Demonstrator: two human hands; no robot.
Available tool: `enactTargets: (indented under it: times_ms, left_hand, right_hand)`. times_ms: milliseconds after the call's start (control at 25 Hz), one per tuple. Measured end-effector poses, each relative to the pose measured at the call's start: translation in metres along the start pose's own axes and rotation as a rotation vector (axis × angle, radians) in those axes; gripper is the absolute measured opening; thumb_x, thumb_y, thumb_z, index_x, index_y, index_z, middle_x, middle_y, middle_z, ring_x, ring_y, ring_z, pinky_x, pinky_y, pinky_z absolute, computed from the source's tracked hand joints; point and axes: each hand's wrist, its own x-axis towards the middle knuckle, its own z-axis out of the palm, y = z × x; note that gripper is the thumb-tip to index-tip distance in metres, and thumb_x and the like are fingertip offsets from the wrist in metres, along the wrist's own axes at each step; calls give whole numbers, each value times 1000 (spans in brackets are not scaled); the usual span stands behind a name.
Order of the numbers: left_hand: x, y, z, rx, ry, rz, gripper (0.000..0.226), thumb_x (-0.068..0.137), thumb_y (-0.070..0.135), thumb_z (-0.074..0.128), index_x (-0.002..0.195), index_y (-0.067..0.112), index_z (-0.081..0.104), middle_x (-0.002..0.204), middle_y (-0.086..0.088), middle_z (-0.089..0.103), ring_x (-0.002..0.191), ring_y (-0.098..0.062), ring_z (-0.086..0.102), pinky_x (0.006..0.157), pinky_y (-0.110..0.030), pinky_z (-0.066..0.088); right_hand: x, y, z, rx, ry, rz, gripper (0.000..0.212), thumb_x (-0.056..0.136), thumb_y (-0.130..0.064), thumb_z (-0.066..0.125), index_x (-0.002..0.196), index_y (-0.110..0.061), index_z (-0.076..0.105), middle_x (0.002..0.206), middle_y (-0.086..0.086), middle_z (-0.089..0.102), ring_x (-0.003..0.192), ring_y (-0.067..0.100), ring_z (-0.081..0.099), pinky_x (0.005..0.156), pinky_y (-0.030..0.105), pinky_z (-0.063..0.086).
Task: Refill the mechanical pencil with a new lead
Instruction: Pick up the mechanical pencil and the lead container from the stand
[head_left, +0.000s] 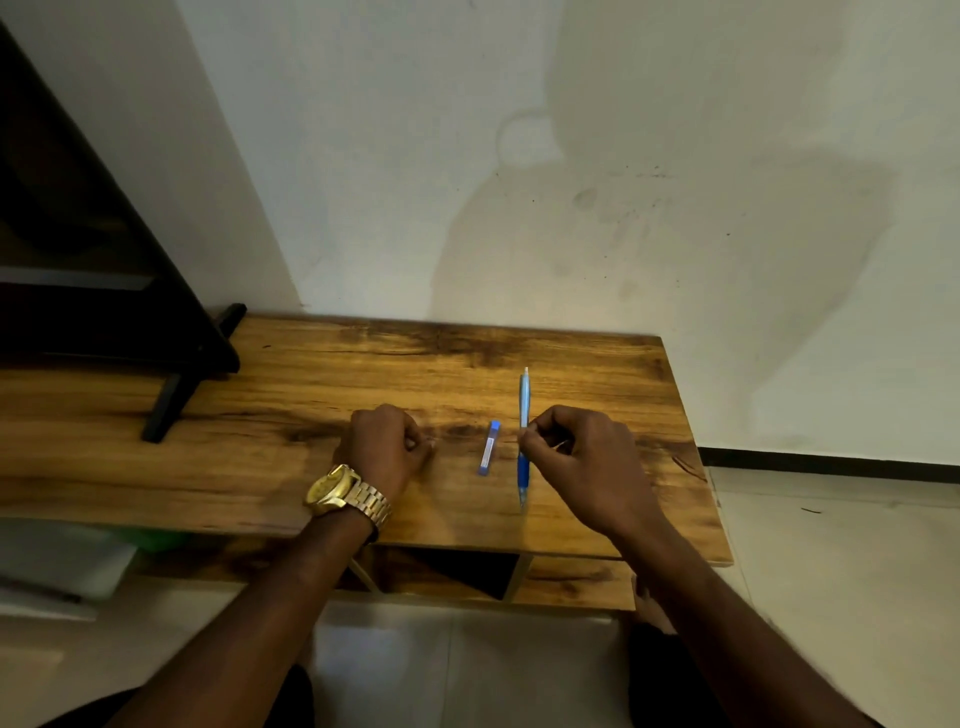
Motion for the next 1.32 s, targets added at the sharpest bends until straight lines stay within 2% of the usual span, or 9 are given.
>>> enactTargets:
  times_ms: [160,320,440,600,720,840,1040,1200,1320]
  left_hand:
    - [3,0,-17,-234,61,27,36,85,47,86,109,21,84,98,4,84,88,-12,79,84,-37,66]
    - [-7,14,-46,-832,-127,97,19,97,40,74,109,30,84,102,9,84,86,-10,78,62,-27,62]
    - [-19,25,-49,-861,-186,142,21,94,39,77,109,26,84,104,6,84,88,-9,78,59,-23,58]
    - [-17,25,-54,-821,-131,187,17,89,33,84,100,19,86,99,7,85,88,-9,80,58,-17,55]
    - [-15,20,-58,-870,-110,100,14,87,28,87,96,16,86,96,6,85,87,-10,79,57,-22,56]
    - [-7,11,-65,-949,-23,-59,17,86,29,88,97,15,86,94,3,85,86,-11,78,57,-21,57]
    - [3,-15,-52,-143,49,98,13,81,31,93,87,20,88,86,8,83,72,-5,74,70,-17,55]
    - [4,-12,-20,-26,-13,74,10,79,26,93,81,19,86,80,0,83,80,-16,79,84,-33,64]
    - [9,-17,-8,-55,-10,45,17,77,26,95,81,17,82,78,-1,81,77,-16,77,89,-37,63]
  right_hand:
    - [0,-3,2,-15,-16,-26,14,101,-32,71,97,-21,77,81,-15,74,78,2,72,71,20,58]
    - [-3,-6,9,-61,-104,-99,13,103,-29,70,101,-17,76,86,-10,79,76,2,72,69,15,53]
    - [-5,-12,21,-113,-148,-153,11,102,-29,71,99,-19,74,88,-9,80,71,3,68,68,9,46]
    - [-6,-14,27,-131,-164,-180,10,103,-28,70,99,-19,73,91,-7,82,74,7,73,71,18,51]
    - [-6,-14,29,-81,-147,-154,8,102,-28,70,101,-20,72,89,-8,83,71,6,74,70,25,57]
    - [-5,-6,29,-200,-160,-146,6,100,-27,73,99,-21,72,87,-9,82,68,1,66,68,22,49]
    - [-1,4,23,-194,-114,-54,6,99,-29,73,97,-23,72,86,-11,81,75,-4,67,69,19,49]
    - [0,10,16,-205,-105,-13,6,98,-30,75,100,-24,74,87,-9,80,83,6,73,77,40,64]
    - [1,16,14,-237,-100,35,7,97,-29,76,100,-23,75,91,-9,79,83,10,74,76,43,65]
